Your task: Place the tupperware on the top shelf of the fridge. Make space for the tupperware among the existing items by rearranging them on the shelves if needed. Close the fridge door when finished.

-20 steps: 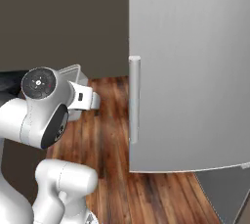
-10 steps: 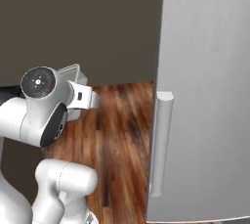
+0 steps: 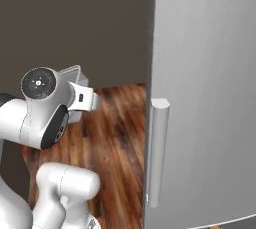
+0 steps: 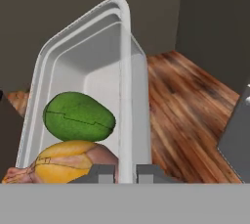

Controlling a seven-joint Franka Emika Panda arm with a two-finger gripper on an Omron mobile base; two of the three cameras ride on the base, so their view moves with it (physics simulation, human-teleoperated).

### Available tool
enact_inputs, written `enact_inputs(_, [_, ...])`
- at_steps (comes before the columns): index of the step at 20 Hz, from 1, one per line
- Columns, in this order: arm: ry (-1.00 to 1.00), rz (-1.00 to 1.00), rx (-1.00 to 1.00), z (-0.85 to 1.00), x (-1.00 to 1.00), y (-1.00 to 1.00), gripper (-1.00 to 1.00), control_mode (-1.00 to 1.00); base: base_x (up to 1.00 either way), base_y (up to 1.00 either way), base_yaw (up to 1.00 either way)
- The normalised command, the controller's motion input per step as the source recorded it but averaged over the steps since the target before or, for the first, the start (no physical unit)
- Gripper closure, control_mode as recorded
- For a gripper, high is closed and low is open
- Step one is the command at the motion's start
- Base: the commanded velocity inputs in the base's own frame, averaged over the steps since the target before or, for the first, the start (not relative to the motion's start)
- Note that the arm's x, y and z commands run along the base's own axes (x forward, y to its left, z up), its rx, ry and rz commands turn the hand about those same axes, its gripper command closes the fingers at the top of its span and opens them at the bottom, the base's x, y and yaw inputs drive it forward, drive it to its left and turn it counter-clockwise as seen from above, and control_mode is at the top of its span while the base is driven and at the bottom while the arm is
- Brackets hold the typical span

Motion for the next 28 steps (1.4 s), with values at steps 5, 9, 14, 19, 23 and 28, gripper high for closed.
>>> enact_inputs(5, [0.00, 0.00, 0.00, 0.00, 0.00, 0.00, 1.00, 1.00, 0.60, 0.31, -0.50])
enact_inputs(9, [0.00, 0.00, 0.00, 0.00, 0.00, 0.00, 1.00, 1.00, 0.84, 0.77, -0.35])
enact_inputs(14, [0.00, 0.00, 0.00, 0.00, 0.00, 0.00, 1.00, 1.00, 1.00, 0.85, -0.03])
enact_inputs(19, [0.00, 0.00, 0.00, 0.00, 0.00, 0.00, 1.00, 1.00, 1.00, 0.41, -0.01])
enact_inputs(23, [0.00, 0.00, 0.00, 0.00, 0.00, 0.00, 1.00, 1.00, 0.77, 0.03, -0.24])
enact_inputs(28, [0.00, 0.00, 0.00, 0.00, 0.00, 0.00, 1.00, 1.00, 0.43, 0.00, -0.50])
